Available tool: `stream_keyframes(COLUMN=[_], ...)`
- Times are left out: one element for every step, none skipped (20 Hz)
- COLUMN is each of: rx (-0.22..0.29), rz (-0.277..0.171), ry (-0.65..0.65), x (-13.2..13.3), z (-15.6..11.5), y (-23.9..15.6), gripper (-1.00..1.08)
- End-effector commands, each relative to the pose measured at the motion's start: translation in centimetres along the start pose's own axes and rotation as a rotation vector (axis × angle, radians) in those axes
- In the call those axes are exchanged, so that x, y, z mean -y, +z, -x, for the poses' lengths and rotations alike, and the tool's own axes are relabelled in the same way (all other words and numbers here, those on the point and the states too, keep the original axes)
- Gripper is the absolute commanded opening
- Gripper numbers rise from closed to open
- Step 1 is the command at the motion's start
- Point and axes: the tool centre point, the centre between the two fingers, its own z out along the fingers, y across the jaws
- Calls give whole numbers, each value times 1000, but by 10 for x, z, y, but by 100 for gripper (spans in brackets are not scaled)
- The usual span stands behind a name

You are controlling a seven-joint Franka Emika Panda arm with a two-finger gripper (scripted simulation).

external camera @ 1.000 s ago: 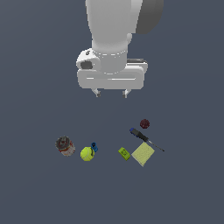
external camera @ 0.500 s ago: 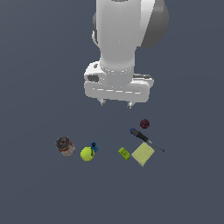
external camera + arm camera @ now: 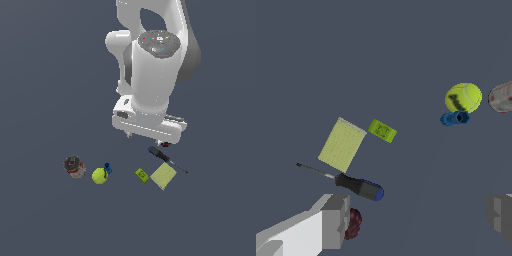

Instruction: Pick up a designated object from a clutter of objects.

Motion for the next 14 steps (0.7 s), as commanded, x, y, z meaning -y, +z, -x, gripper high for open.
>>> stream_keyframes(rx=[-1,-2,-2,-3,-3,-3,-4,-4,-4,-5,-5,-5,-6,-6], rz=[1,2,2,3,3,3,3,4,4,4,4,4,4,4], ry=[48,67,85,104,122,141,160,178,197,216,234,253,272,290], x=[13,18,23,28,32,37,42,47,52,57,62,66,71,76], z=[-4,-6,-7,-9,-10,-11,-12,-12,-13,-13,-14,-14,-14,-14], y=[17,23,30,37,44,51,58,66,73,80,87,95,102,110], gripper=[100,100,100,100,100,100,100,100,100,100,100,100,100,100])
